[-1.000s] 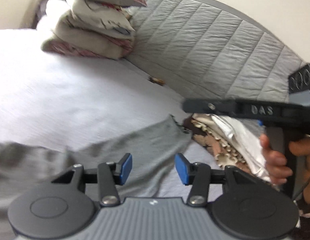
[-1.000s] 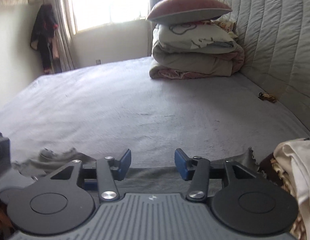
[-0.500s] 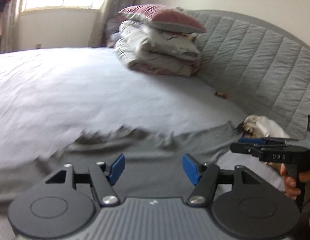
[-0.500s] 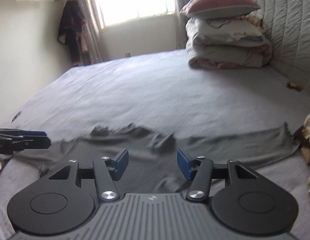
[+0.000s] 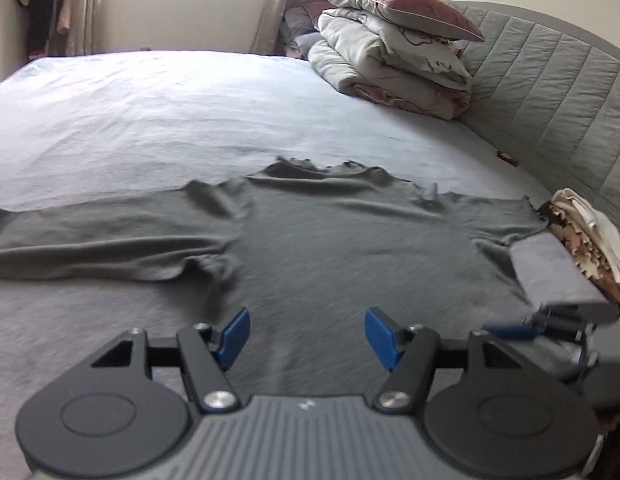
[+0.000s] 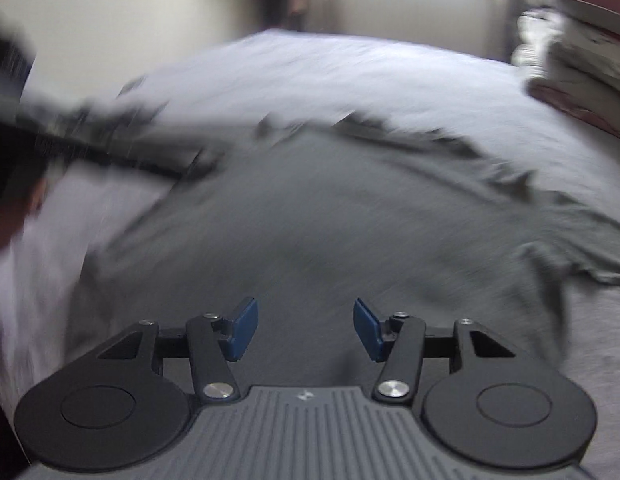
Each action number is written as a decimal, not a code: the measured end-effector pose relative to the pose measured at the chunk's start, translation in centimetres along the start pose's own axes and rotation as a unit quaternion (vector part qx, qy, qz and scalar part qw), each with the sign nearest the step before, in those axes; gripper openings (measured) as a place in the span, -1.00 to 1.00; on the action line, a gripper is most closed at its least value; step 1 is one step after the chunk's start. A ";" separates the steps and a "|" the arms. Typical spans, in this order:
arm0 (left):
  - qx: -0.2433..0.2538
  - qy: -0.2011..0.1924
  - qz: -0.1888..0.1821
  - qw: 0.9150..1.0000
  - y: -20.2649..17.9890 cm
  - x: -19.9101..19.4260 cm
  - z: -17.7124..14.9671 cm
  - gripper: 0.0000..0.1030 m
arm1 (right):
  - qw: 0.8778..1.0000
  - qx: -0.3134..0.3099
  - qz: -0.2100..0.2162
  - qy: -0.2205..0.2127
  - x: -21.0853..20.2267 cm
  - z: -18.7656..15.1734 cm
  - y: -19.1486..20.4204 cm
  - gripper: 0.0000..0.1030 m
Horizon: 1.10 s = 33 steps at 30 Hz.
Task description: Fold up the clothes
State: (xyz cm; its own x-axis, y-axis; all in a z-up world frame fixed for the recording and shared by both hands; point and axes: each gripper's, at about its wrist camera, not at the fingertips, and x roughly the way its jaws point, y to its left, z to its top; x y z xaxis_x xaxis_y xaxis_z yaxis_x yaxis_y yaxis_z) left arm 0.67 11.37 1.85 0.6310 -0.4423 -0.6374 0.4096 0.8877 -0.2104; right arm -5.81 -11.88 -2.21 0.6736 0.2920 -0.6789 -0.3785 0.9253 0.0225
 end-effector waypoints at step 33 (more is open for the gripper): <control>-0.021 -0.016 -0.040 0.999 1.1 0.9 -1.2 0.27 | 0.988 -0.015 0.129 -0.078 -2.5 1.9 4.4 -0.01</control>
State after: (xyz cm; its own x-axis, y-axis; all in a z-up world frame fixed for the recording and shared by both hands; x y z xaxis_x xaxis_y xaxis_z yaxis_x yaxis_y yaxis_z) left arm 0.91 12.15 0.19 0.6180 -0.5152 -0.5938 0.4323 0.8536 -0.2907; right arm -8.00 -8.05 1.00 0.6405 0.5536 -0.5323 -0.5675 0.8082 0.1577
